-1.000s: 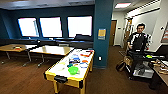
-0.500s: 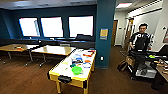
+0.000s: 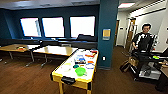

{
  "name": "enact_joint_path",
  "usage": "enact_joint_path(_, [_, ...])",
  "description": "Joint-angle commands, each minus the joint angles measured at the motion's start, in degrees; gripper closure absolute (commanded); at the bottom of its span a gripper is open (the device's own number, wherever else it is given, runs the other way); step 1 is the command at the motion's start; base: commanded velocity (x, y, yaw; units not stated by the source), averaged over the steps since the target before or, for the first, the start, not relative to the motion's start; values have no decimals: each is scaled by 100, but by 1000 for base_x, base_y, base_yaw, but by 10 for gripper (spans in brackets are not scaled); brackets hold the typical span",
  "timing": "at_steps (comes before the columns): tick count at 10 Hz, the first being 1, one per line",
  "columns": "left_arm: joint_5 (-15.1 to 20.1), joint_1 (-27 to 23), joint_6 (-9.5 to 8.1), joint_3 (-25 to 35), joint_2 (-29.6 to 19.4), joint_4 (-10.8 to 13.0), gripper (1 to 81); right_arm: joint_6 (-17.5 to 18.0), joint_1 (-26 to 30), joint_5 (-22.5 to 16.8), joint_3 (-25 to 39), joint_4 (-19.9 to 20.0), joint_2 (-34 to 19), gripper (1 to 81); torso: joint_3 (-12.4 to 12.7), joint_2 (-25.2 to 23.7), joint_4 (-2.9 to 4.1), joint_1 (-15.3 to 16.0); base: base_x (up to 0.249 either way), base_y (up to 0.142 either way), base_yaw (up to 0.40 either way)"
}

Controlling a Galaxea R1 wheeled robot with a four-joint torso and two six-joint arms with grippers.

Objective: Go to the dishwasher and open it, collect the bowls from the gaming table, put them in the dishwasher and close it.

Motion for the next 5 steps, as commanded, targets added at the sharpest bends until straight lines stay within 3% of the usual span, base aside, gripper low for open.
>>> enact_joint_path(1, [263,-346,-4,27,-62,17,10,-17,390,-350,-16,-3,-39,10,0,0,0,0,92,124,0])
enact_joint_path(5, [263,-338,-4,36,-71,8,10,-17,382,-341,-16,-3,-39,10,0,0,0,0,102,124,0])
